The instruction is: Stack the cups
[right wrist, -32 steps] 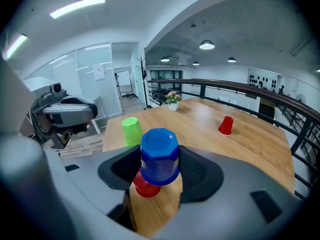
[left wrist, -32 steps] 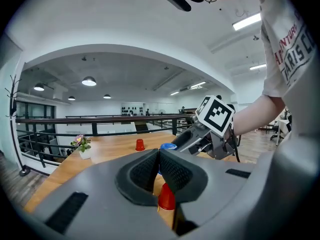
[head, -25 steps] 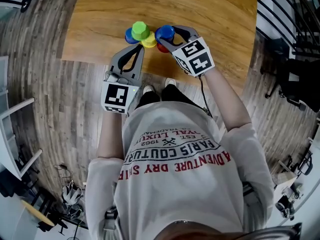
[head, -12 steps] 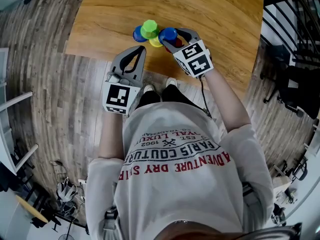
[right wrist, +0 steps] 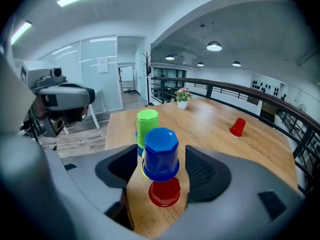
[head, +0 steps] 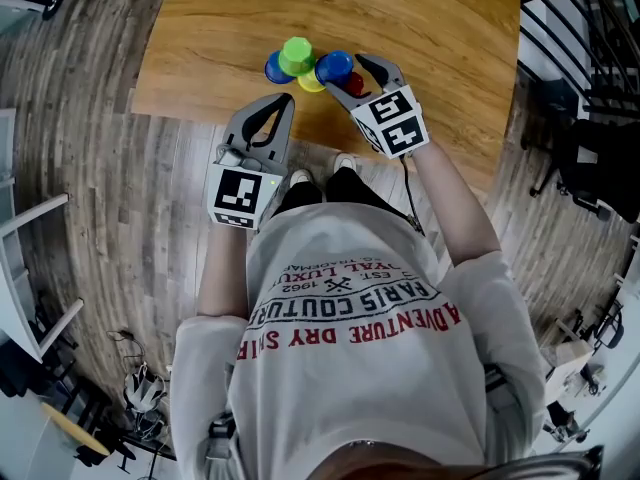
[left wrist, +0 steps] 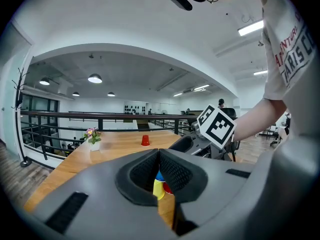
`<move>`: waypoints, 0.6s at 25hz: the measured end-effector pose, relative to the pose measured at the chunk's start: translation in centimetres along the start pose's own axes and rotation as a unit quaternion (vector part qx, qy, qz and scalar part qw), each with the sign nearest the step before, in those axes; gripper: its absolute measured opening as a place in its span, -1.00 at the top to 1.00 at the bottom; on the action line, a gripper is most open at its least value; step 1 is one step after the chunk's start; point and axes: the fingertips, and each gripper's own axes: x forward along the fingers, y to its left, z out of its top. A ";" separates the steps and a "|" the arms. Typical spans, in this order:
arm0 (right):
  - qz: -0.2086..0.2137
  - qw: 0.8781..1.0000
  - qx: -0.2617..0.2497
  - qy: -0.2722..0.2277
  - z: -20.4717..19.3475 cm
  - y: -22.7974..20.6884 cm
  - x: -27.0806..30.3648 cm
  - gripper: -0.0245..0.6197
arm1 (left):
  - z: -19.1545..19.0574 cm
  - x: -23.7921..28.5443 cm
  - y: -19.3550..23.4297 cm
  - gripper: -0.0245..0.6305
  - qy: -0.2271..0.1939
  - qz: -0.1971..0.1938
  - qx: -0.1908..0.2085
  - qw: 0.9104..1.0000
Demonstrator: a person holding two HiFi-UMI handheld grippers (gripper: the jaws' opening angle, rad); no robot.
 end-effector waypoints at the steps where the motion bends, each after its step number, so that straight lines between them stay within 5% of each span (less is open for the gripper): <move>1: -0.002 1.000 0.004 -0.012 0.5 0.1 -0.5 0.01 | 0.0 0.1 -0.1 0.87 -0.001 -0.005 0.000 1.000; 9: -0.045 0.993 0.023 -0.109 2.8 -2.6 -6.1 0.01 | 1.2 3.1 -4.0 0.87 -0.007 -0.063 0.010 0.998; 15: -0.054 0.993 0.029 -0.102 0.9 -8.3 -8.0 0.02 | 2.6 7.2 -8.5 0.87 -0.009 -0.082 0.020 0.996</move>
